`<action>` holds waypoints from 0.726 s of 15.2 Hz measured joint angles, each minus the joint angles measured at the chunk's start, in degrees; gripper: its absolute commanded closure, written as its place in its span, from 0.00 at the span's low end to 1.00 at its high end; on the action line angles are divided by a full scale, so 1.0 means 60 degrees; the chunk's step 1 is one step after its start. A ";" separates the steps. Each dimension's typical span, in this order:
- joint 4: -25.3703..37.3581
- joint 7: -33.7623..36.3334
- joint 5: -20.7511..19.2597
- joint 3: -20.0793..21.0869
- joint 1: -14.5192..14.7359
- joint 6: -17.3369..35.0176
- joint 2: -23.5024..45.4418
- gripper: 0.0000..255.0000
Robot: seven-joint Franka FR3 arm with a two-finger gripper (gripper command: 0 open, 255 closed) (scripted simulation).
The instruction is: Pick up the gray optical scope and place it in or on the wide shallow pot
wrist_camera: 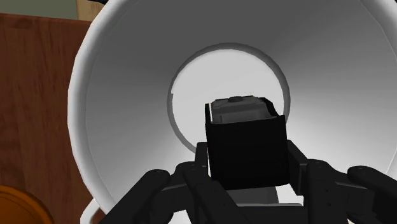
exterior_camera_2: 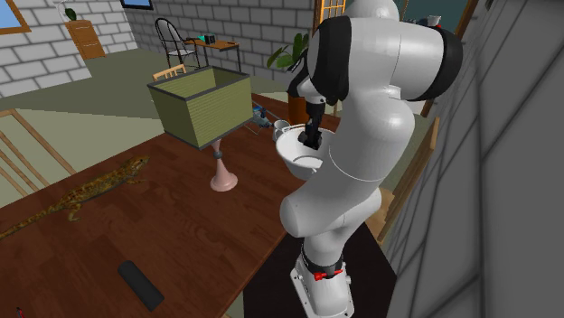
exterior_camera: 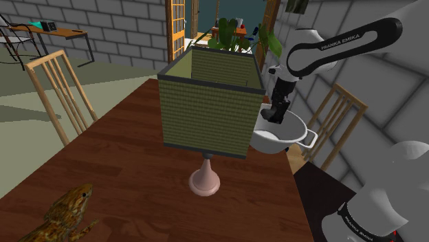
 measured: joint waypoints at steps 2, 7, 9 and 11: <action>-0.0003 0.0000 0.0000 0.0000 0.0000 0.0005 0.0002 1.00; -0.0003 0.0001 0.0000 0.0001 0.0001 0.0008 0.0000 0.00; -0.0003 0.0001 0.0000 0.0001 0.0001 0.0008 0.0000 0.00; 0.0284 0.0031 -0.0002 0.0047 0.0013 -0.0378 -0.0111 0.00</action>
